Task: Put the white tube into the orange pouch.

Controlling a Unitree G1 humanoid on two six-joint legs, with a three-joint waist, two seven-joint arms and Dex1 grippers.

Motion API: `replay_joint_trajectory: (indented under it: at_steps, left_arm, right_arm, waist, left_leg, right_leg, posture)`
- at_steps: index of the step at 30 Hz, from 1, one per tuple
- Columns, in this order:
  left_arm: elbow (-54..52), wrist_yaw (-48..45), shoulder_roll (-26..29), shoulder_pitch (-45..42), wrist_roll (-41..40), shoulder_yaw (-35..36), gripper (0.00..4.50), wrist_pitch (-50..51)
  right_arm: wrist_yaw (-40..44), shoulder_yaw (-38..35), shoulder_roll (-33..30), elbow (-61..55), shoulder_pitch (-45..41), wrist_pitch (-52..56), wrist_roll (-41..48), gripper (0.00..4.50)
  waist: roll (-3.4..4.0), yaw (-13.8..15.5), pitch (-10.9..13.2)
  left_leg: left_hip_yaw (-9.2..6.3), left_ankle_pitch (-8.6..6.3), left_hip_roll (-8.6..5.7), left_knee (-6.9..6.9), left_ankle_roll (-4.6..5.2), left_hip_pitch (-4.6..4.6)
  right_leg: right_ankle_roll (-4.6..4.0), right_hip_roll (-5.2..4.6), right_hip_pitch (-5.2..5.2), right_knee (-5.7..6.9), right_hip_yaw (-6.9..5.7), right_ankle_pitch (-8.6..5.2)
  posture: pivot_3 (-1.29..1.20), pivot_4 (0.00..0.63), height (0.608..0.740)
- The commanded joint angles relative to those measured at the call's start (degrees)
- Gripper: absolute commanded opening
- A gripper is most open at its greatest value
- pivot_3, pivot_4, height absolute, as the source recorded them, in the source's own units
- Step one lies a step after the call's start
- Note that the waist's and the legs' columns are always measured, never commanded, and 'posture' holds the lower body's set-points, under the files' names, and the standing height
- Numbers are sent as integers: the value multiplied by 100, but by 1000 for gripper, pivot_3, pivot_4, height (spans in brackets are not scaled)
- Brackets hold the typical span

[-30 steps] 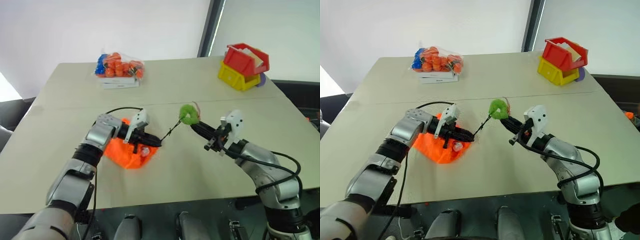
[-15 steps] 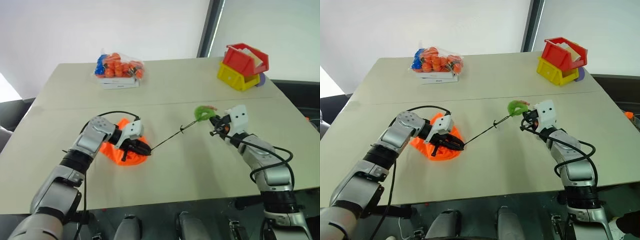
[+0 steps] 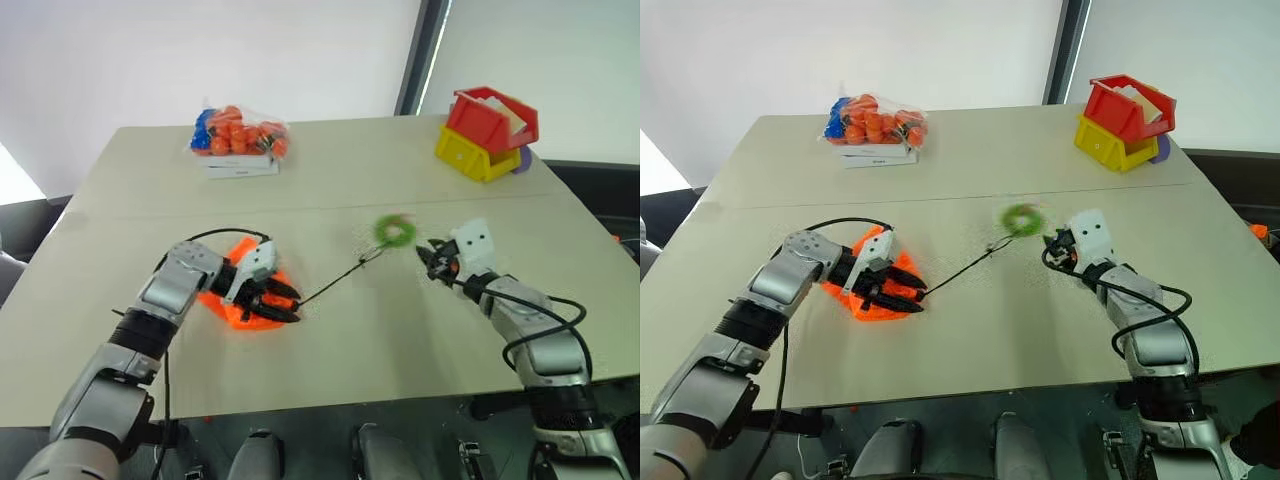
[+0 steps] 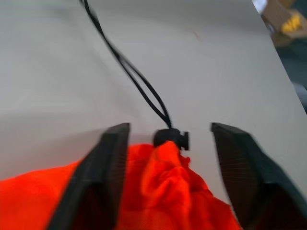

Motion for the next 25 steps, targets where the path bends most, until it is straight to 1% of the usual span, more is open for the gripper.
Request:
replay_joint_trajectory:
  at_steps: [1,6,9,11,16,20,22,25]
  left_arm:
    - [-275,533,86,-67,-375,722,3179,304]
    - [-647,1329,367,308,-587,1568,3179,362]
    - [-1158,1902,476,829,-678,2113,3179,344]
    - [-1524,2244,504,1255,-822,2462,3179,521]
    - [-2383,3011,388,2512,-975,3230,3179,472]
    - [-2905,3551,137,3438,-1216,3703,3179,652]
    - [-3065,3762,-2,3844,-1255,3833,3179,604]
    - [-3217,3996,-150,4172,-1334,3955,3179,522]
  right_arm:
    - [363,85,-222,-500,217,-81,31,2511]
    - [624,-47,-385,-677,507,-308,67,2511]
    - [758,-202,-388,-626,573,-480,180,2511]
    - [855,-321,-290,-530,576,-586,338,2511]
    - [1128,-541,41,-299,529,-642,942,2511]
    - [1358,-387,93,-66,519,-772,988,2511]
    - [1421,-307,129,45,442,-779,986,2511]
    - [1517,-223,168,200,304,-745,975,2511]
  waist:
    - [0,-1,0]
    - [0,-29,0]
    - [0,-12,1]
    - [0,3,1]
    - [-2,4,1]
    - [-1,7,1]
    - [-2,15,0]
    - [-2,18,0]
  left_leg:
    - [-1,0,0,0,0,1]
    - [0,0,1,0,0,5]
    - [0,0,3,-2,0,7]
    - [0,0,3,-2,-1,6]
    - [1,0,4,-1,-1,11]
    - [2,0,4,0,-2,15]
    - [5,-1,4,0,-2,17]
    - [6,-1,3,1,-3,17]
  right_leg:
    - [0,0,1,0,0,0]
    - [2,1,1,1,0,0]
    - [2,1,1,1,0,-1]
    - [2,1,1,0,0,0]
    - [0,-2,7,1,0,0]
    - [-2,-4,10,-1,0,0]
    - [-3,-6,11,-2,0,-1]
    - [-5,-8,11,-2,0,1]
  posture:
    - [0,150,740]
    - [0,150,740]
    - [0,150,740]
    - [0,150,740]
    - [0,150,740]
    - [0,150,740]
    - [0,150,740]
    - [0,150,740]
